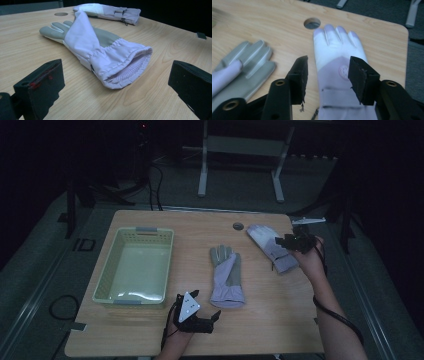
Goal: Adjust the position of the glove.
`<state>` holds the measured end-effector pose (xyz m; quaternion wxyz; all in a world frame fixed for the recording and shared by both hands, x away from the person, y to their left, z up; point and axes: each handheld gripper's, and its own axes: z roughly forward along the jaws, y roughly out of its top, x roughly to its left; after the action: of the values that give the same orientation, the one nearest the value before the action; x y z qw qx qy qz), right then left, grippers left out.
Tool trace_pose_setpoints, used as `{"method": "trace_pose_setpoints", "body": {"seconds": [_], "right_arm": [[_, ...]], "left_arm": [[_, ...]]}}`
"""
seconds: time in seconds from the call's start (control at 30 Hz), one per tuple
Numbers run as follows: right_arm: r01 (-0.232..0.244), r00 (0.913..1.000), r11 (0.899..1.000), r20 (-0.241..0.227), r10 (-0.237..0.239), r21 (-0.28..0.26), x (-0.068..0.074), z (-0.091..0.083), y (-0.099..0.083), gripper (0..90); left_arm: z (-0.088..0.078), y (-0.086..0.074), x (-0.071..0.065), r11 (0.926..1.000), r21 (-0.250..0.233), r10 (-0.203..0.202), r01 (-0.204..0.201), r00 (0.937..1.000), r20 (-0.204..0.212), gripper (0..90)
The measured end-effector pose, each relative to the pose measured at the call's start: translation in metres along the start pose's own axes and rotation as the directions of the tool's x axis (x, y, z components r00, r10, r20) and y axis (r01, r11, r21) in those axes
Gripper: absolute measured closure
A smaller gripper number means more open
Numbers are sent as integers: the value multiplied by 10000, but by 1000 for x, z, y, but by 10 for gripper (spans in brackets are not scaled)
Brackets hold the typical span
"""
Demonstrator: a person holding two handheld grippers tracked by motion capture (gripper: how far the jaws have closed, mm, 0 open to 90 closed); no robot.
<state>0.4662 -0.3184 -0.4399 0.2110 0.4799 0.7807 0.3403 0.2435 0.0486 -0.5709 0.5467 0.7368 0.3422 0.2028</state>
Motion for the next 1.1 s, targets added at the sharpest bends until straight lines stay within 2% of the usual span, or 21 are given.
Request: {"method": "trace_pose_setpoints", "body": {"seconds": [0.03,0.07,0.13,0.2,0.23,0.3,0.33,0.4,0.5,0.57,0.73,0.87,1.1], "right_arm": [[71,9999,10000,145,-72,15,-1,0,2,498],[-117,9999,9999,-68,118,83,-4,2,6,487],[-164,9997,9997,159,162,154,-8,5,10,482],[-446,9990,9987,3,446,232,-12,9,13,476],[-388,9992,9988,123,385,284,-13,10,14,476],[-429,9991,9978,-42,432,501,-16,17,14,459],[-383,9993,9975,48,381,599,-17,20,14,460],[-420,9991,9951,7,421,897,-19,28,12,451],[-558,9984,9927,-12,562,1071,-22,35,10,452],[-761,9969,9881,-80,779,1335,-28,48,5,453],[-654,9977,9828,-52,673,1724,-31,66,-3,472],[-745,9968,9800,-133,783,1847,-35,76,-5,496],[-948,9955,9653,198,928,2433,-41,96,-21,536]], "left_arm": [[0,0,0,10000,2,-2,2,10000,-9,6],[0,0,0,10000,-3,-26,26,10000,-6,6],[0,0,0,10000,-7,-77,77,10000,-14,6],[0,0,1,9999,-28,-106,106,9999,-3,6],[0,0,1,9999,-33,-123,123,9999,2,6],[0,0,1,9999,-26,-119,119,9999,-4,6],[0,0,1,9999,-25,-121,121,9999,-6,6],[0,0,1,9999,-25,-118,118,9999,-4,6],[0,0,1,9999,-28,-134,134,9999,5,6],[0,0,2,9998,-22,-186,186,9998,39,6],[0,0,3,9997,-19,-263,263,9996,41,6],[0,0,3,9994,-8,-356,356,9993,57,6],[0,0,4,9991,-4,-419,419,9991,72,6]]}}
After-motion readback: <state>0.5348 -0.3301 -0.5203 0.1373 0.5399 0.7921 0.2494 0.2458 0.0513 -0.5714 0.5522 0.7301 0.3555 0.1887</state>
